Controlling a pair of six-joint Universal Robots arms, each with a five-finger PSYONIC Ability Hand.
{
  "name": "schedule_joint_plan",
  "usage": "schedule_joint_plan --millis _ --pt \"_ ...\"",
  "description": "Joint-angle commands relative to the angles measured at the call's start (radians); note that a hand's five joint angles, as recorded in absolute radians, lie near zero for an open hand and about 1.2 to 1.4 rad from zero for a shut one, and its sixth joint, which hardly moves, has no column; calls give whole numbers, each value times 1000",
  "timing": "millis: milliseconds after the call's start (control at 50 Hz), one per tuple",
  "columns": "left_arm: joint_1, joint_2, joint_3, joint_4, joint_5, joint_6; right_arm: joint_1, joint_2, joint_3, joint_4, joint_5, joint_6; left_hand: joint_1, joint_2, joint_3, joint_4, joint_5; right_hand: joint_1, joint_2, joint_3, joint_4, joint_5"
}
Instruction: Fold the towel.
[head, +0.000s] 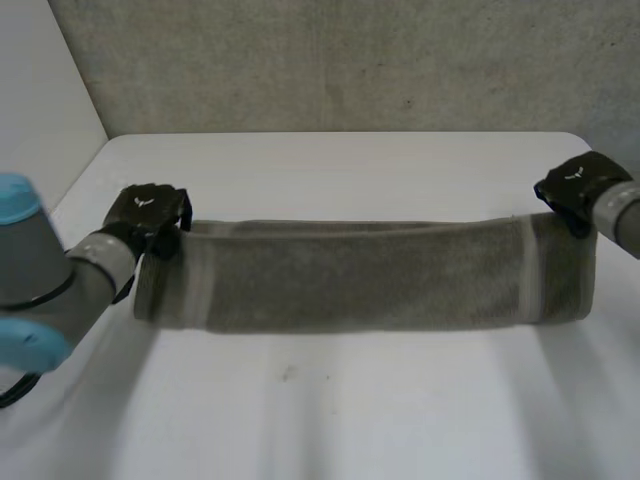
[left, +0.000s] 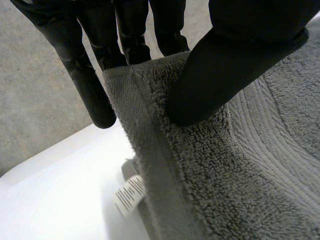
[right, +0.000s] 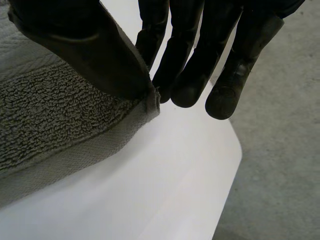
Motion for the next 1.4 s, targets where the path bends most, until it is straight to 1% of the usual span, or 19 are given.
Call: schedule_joint_plan --millis 20,120,140,160,180,200,220,240,260,420,460,660,880,980,1180,1200,1220,1260,1400 --pt "-41 -200 254 -4 -61 -5 44 176 -200 -31 98 17 196 178 179 177 191 50 60 61 55 50" --pt "-45 -299 370 -3 -93 -3 62 280 -321 -45 115 22 196 178 179 177 191 50 60 61 55 50" --pt "-45 -323 395 -3 -102 0 67 309 -359 -57 121 28 196 178 179 177 191 -458 -448 -446 -453 -458" --pt "-45 -323 396 -3 -102 0 67 309 -360 -57 121 28 196 178 179 177 191 -463 -453 -451 -458 -463" --pt "-46 -337 406 -4 -102 -2 70 331 -381 -70 124 31 -422 -441 -440 -442 -428 -1172 -1162 -1160 -1167 -1172" --pt "-49 -343 409 -4 -102 -5 70 331 -381 -70 124 31 -1025 -1044 -1043 -1045 -1031 -1172 -1162 -1160 -1167 -1172" --pt "-49 -343 409 -4 -102 -5 71 341 -396 -76 126 39 -1025 -1044 -1043 -1045 -1031 -1172 -1162 -1160 -1167 -1172" --pt "-55 -341 405 -4 -104 -3 74 343 -401 -76 127 49 -845 -863 -862 -864 -850 -1172 -1162 -1160 -1167 -1172" --pt "-63 -337 397 -9 -107 -3 74 343 -401 -76 127 50 -1025 -1044 -1043 -1045 -1031 -1172 -1162 -1160 -1167 -1172" --pt "-77 -159 226 -12 -107 -32 81 211 -306 -67 129 270 -1025 -1044 -1043 -1045 -1031 -1172 -1162 -1160 -1167 -1172" --pt "-77 -104 172 -12 -105 -46 73 98 -179 -71 113 333 -1025 -1044 -1043 -1045 -1031 -1172 -1162 -1160 -1167 -1172" --pt "-78 202 -135 5 -104 -103 68 -200 249 -79 32 339 -1025 -1044 -1043 -1045 -1031 -1172 -1162 -1160 -1167 -1172" --pt "-78 263 -259 89 -104 -241 8 -215 486 -229 -20 336 -1025 -1044 -1043 -1045 -1031 -1141 -1131 -1129 -1136 -1141" --pt "-78 255 -278 117 -104 -249 -16 -148 552 -408 -28 332 -1025 -1044 -1043 -1045 -1031 -942 -932 -930 -937 -942" --pt "-78 246 -308 175 -102 -241 -31 -31 535 -458 -19 244 -1025 -1044 -1043 -1045 -1031 -718 -708 -707 -713 -719" --pt "-78 246 -311 177 -102 -239 -39 -16 527 -461 -12 220 -1025 -1044 -1043 -1045 -1031 -468 -458 -457 -463 -469" --pt "-78 246 -312 177 -102 -239 -39 -16 527 -461 -12 220 -1025 -1044 -1043 -1045 -1031 -466 -456 -454 -461 -466" --pt "-78 248 -313 177 -102 -239 -59 4 506 -462 -5 183 -1025 -1044 -1043 -1045 -1031 48 58 59 53 47" --pt "-78 248 -318 175 -102 -242 -125 -20 487 -449 43 163 -1025 -1044 -1043 -1045 -1031 50 60 61 55 50"
